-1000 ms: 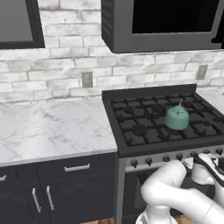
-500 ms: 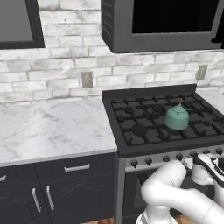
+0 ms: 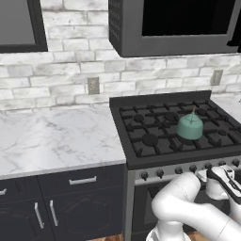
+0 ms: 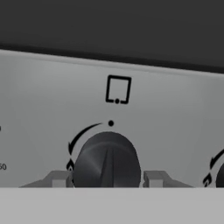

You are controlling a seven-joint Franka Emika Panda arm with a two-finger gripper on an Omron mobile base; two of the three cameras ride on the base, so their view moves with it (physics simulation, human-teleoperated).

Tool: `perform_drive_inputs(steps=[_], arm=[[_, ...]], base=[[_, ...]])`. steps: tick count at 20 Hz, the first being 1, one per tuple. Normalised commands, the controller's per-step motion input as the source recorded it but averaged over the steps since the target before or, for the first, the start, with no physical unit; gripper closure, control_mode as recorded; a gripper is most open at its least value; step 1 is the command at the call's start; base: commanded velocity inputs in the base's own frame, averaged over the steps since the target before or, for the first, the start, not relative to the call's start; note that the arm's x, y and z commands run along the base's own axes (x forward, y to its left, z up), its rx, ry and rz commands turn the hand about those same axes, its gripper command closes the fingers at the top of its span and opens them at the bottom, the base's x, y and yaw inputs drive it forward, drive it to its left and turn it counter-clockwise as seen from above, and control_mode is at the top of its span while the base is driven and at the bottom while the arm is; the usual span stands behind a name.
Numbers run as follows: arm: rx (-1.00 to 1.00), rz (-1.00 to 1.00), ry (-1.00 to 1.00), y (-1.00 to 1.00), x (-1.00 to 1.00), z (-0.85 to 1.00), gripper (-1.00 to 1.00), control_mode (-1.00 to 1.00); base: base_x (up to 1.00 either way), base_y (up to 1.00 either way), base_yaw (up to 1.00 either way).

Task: Turn on the front center burner of the stove.

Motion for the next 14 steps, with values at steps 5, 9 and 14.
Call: perform_drive_inputs(steps=[5, 9, 14], arm=[[-0.48, 0.07, 0.01, 0.00, 0.00, 0.00, 1.00, -1.00], [-0.54, 0.16, 0.12, -0.21, 0.01, 0.00, 1.00, -1.00], [-0.53, 0.13, 0.02, -0.28, -0.01, -0.01, 1.00, -1.00]], base=[[0.00, 0.00, 0.00], [0.00, 0.00, 0.00], [0.00, 0.00, 0.00]])
